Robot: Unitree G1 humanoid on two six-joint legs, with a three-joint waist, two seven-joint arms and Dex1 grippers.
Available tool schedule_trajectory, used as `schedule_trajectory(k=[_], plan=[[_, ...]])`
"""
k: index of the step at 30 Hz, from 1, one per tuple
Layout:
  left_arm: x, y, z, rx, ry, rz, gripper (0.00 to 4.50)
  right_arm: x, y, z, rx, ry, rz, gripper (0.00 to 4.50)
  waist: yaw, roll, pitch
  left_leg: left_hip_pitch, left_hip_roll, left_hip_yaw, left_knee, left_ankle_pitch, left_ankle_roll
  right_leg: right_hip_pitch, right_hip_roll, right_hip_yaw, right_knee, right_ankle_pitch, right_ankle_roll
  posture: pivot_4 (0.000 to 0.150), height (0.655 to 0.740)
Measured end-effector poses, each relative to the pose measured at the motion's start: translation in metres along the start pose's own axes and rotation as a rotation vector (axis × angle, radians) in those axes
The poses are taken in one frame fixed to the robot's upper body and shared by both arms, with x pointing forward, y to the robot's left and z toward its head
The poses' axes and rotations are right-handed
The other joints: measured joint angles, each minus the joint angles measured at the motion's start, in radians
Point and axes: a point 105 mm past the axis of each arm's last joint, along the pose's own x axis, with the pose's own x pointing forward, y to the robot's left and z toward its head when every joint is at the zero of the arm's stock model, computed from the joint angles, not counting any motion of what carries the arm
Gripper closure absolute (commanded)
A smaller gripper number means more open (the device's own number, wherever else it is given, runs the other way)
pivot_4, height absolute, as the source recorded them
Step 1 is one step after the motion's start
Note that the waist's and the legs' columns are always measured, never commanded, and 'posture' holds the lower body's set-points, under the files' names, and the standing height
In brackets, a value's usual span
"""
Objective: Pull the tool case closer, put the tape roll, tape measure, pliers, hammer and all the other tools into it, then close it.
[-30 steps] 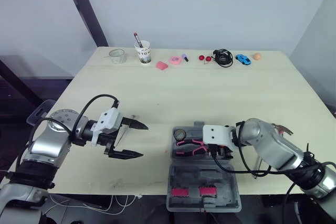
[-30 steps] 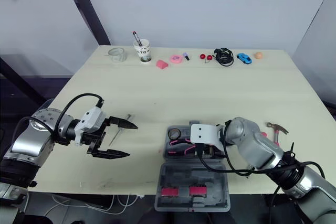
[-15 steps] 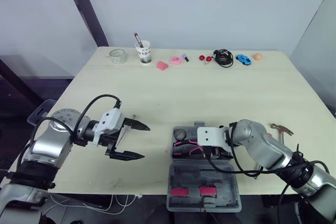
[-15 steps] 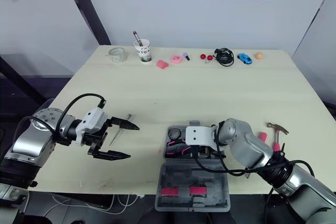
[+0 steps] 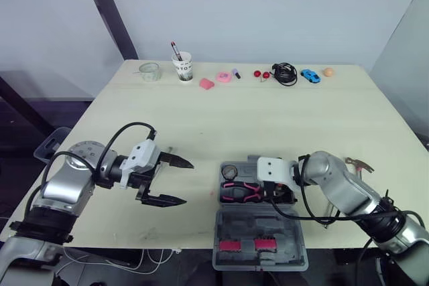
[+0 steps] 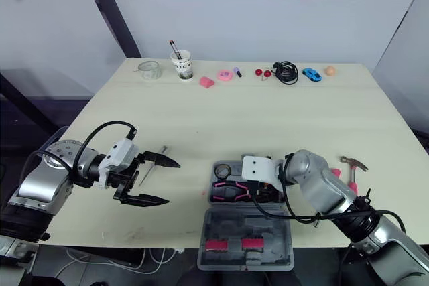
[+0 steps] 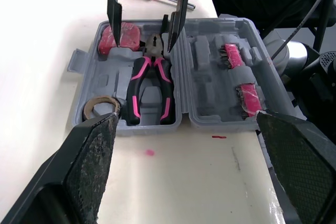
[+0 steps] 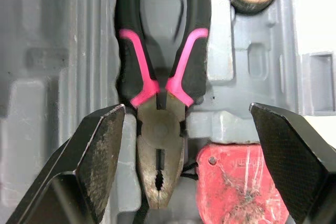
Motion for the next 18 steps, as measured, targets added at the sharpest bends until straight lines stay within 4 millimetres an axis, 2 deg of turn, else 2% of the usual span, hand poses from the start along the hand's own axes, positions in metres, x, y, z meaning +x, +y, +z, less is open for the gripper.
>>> schedule_trajectory(k=[2,3,4,5,6,18], plan=[[0.001,0.0,0.0,0.001,-0.008,-0.001,0.0,0.0,0.001,0.011,0.015,-0.099,0.007,2.56,0.0,0.0,0.0,0.0,0.0,0.0,0.0,0.0,0.0,0.0,0.0,0.0,0.0,0.0,0.0,0.15,0.74],[0.002,0.0,0.0,0.003,-0.009,-0.001,0.0,0.0,0.0,0.013,0.023,-0.138,0.002,3.11,0.001,0.0,0.0,0.0,0.0,0.0,0.0,0.0,0.0,0.0,0.0,0.0,0.0,0.0,0.0,0.15,0.74],[0.002,0.0,0.0,0.004,-0.009,0.0,0.0,0.001,-0.001,0.011,0.024,-0.152,-0.004,3.85,0.002,0.0,0.0,0.0,0.0,0.001,0.0,0.0,0.0,0.0,0.0,0.0,0.0,0.0,0.0,0.15,0.74],[0.002,0.0,0.0,0.004,-0.01,0.0,0.0,0.001,-0.001,0.011,0.025,-0.155,-0.006,4.02,0.002,0.0,0.0,0.0,0.0,0.001,0.0,0.0,0.0,0.0,0.0,0.0,0.0,0.0,0.0,0.15,0.74],[0.002,0.0,0.0,0.005,-0.015,0.004,0.0,0.003,-0.002,0.008,0.032,-0.182,-0.017,4.48,0.003,0.0,0.0,0.0,0.0,0.004,0.0,0.0,0.0,0.0,0.0,0.0,0.0,0.0,0.0,0.15,0.74],[0.004,-0.001,-0.002,-0.004,-0.035,0.012,0.0,0.023,0.006,-0.031,0.13,-0.194,-0.027,4.48,0.001,0.0,0.0,0.001,0.001,0.008,0.0,0.0,0.0,0.0,0.001,0.002,0.0,0.0,0.0,0.15,0.74]])
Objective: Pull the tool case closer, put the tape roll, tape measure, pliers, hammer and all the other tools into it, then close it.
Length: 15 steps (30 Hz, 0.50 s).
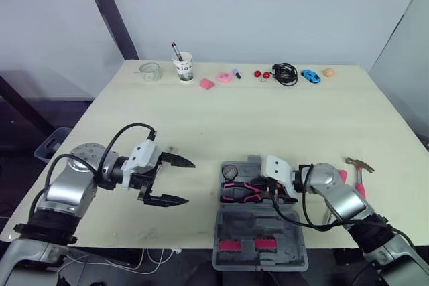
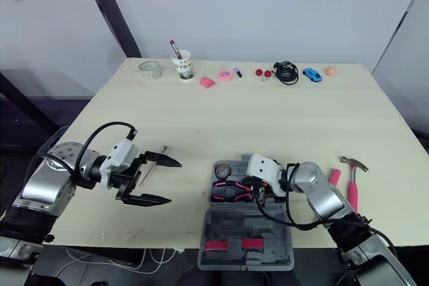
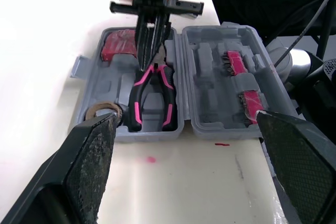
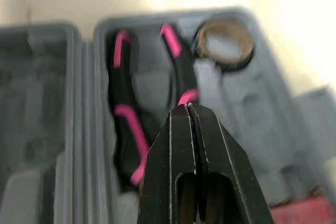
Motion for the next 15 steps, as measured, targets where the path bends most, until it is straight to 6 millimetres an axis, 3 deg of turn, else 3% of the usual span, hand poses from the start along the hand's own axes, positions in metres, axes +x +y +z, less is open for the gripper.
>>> schedule_trajectory(k=[12,15], plan=[[0.003,-0.001,-0.001,-0.003,-0.006,-0.003,0.0,0.008,-0.002,-0.009,0.012,0.013,0.023,4.48,-0.008,-0.002,-0.003,0.003,0.002,0.002,0.0,0.0,0.0,0.001,0.003,0.002,0.001,0.001,-0.001,0.15,0.74],[0.004,-0.001,-0.003,-0.009,-0.001,-0.003,0.0,0.01,-0.001,-0.013,0.001,0.051,0.045,4.48,-0.006,-0.002,-0.008,0.01,0.002,0.002,0.0,0.0,0.0,0.006,0.003,0.002,0.001,0.0,-0.003,0.15,0.74]])
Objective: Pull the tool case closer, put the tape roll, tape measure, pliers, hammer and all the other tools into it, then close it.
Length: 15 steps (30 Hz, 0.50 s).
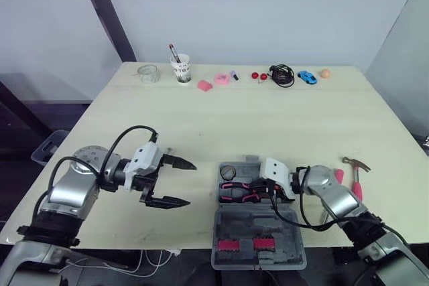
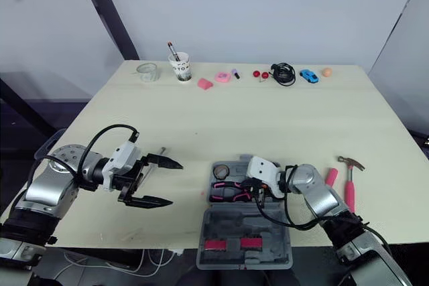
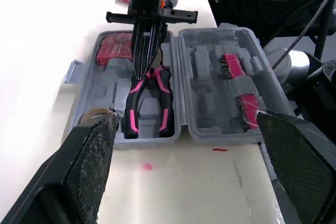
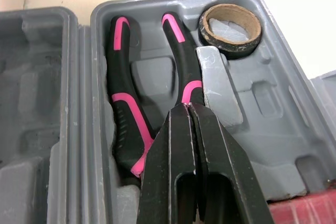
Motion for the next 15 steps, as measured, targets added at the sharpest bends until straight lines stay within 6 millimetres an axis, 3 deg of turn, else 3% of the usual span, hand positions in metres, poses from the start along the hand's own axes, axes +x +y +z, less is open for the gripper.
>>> schedule_trajectory(k=[5,11,13,15], plan=[[0.0,-0.005,-0.006,-0.047,-0.019,0.03,0.0,-0.002,0.0,-0.002,0.01,-0.016,-0.028,4.48,0.005,0.0,-0.003,0.002,0.0,0.003,0.0,0.0,0.0,0.001,0.0,0.002,0.0,-0.001,-0.002,0.15,0.74],[-0.001,-0.013,-0.017,-0.174,-0.112,0.214,0.0,-0.018,-0.007,-0.003,0.058,-0.096,-0.181,4.48,0.009,0.001,-0.001,-0.004,0.001,0.0,0.0,0.0,0.0,-0.003,-0.002,0.003,0.0,0.001,0.002,0.15,0.74],[-0.002,-0.012,-0.018,-0.194,-0.145,0.282,0.0,-0.027,-0.014,0.003,0.068,-0.137,-0.235,4.48,0.008,0.002,0.001,-0.007,0.001,-0.001,0.0,0.0,0.0,-0.006,-0.002,0.003,0.0,0.002,0.001,0.15,0.74],[-0.009,-0.011,-0.019,-0.216,-0.17,0.399,0.0,-0.044,-0.022,0.025,0.056,-0.232,-0.303,4.48,0.004,0.002,0.002,-0.008,0.001,-0.001,0.0,0.0,0.0,-0.008,-0.001,0.004,0.0,0.002,0.002,0.15,0.74]])
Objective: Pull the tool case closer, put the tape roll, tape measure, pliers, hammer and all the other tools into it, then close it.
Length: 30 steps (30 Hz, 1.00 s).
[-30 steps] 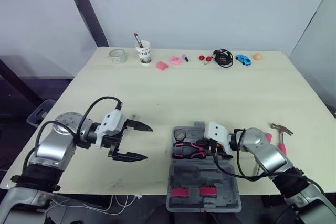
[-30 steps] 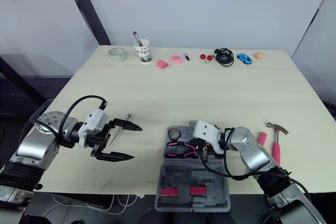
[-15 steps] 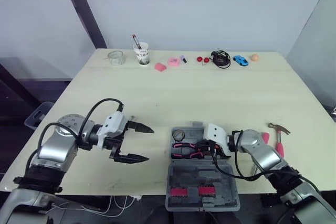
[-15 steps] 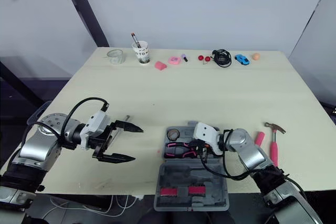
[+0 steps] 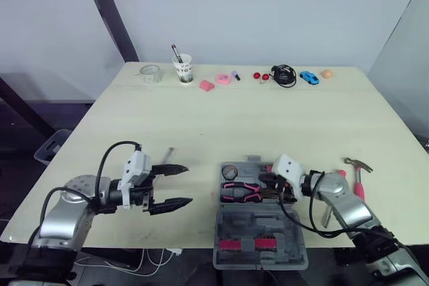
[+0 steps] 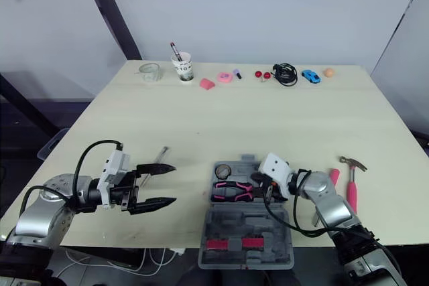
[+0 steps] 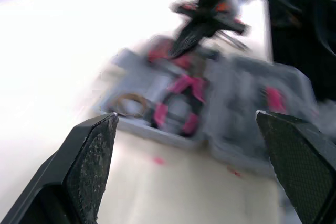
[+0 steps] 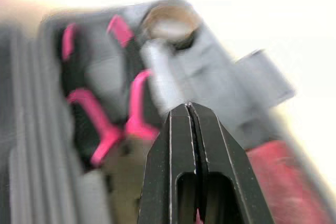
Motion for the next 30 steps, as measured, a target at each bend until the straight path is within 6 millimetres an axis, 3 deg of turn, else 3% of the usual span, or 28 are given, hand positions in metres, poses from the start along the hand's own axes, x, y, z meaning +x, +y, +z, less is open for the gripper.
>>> schedule_trajectory(k=[2,6,9,13,16,17,19,20,23,28,30], plan=[[-0.006,0.002,-0.002,-0.01,0.002,0.057,0.0,-0.008,-0.007,0.01,-0.004,-0.036,-0.042,4.48,-0.001,0.0,0.0,0.0,0.0,0.0,-0.001,0.0,0.0,0.0,0.0,0.0,0.0,0.0,0.0,0.15,0.74],[-0.016,0.004,-0.009,-0.04,-0.006,0.173,0.0,-0.028,-0.006,0.01,0.052,-0.066,-0.095,4.48,0.004,0.001,0.0,0.0,0.0,0.0,-0.001,0.0,0.0,0.0,0.0,0.0,0.0,0.0,-0.001,0.15,0.74],[-0.033,0.008,-0.024,-0.096,0.002,0.317,0.0,-0.064,-0.016,0.002,0.096,-0.063,-0.202,4.48,0.005,0.001,0.001,-0.001,0.0,0.0,-0.001,0.0,0.0,0.0,-0.002,0.0,-0.002,-0.001,-0.001,0.15,0.74],[-0.038,0.01,-0.028,-0.097,-0.003,0.375,0.0,-0.089,-0.02,0.0,0.125,-0.086,-0.295,4.48,0.005,0.0,0.0,0.001,0.0,0.001,0.0,0.0,0.0,0.001,-0.003,0.0,-0.002,-0.001,-0.003,0.15,0.74],[-0.045,0.007,-0.039,-0.119,0.005,0.437,0.0,-0.12,-0.015,-0.024,0.2,-0.054,-0.388,3.18,0.006,0.0,0.001,0.0,0.0,0.002,-0.001,0.0,0.0,0.0,-0.004,0.0,-0.002,-0.001,-0.003,0.15,0.74],[-0.05,0.006,-0.045,-0.137,0.014,0.46,0.0,-0.135,-0.014,-0.031,0.227,-0.045,-0.437,2.47,0.005,0.001,0.001,0.0,0.0,0.003,-0.001,0.0,0.0,0.0,-0.004,0.0,-0.002,-0.001,-0.003,0.15,0.74],[-0.052,0.005,-0.048,-0.143,0.021,0.473,0.0,-0.148,-0.012,-0.036,0.242,-0.039,-0.477,1.63,0.005,0.0,0.001,0.0,0.0,0.003,-0.001,0.0,0.0,0.0,-0.004,0.0,-0.002,-0.001,-0.003,0.15,0.74],[-0.056,0.004,-0.051,-0.142,0.027,0.483,0.0,-0.165,-0.009,-0.041,0.251,-0.028,-0.521,1.12,0.004,0.0,0.001,0.001,0.001,0.004,-0.001,0.0,0.0,0.0,-0.003,0.0,-0.002,-0.001,-0.003,0.15,0.74],[-0.064,0.004,-0.056,-0.147,0.041,0.511,0.0,-0.181,-0.001,-0.049,0.269,-0.01,-0.557,0.03,0.003,0.001,0.0,0.001,0.001,0.003,-0.001,0.0,0.0,0.0,-0.003,0.0,-0.002,-0.002,-0.003,0.15,0.74],[-0.081,0.002,-0.068,-0.168,0.065,0.553,0.0,-0.212,0.025,-0.076,0.37,0.036,-0.639,0.03,0.004,0.001,0.0,0.001,0.002,0.004,-0.001,0.0,0.0,0.0,-0.005,0.001,-0.002,-0.002,-0.003,0.15,0.74],[-0.083,0.003,-0.068,-0.17,0.066,0.562,0.0,-0.215,0.027,-0.078,0.376,0.039,-0.645,0.03,0.004,0.001,0.0,0.001,0.002,0.003,-0.001,0.0,0.0,-0.001,-0.005,0.001,-0.002,-0.002,-0.002,0.15,0.74]])
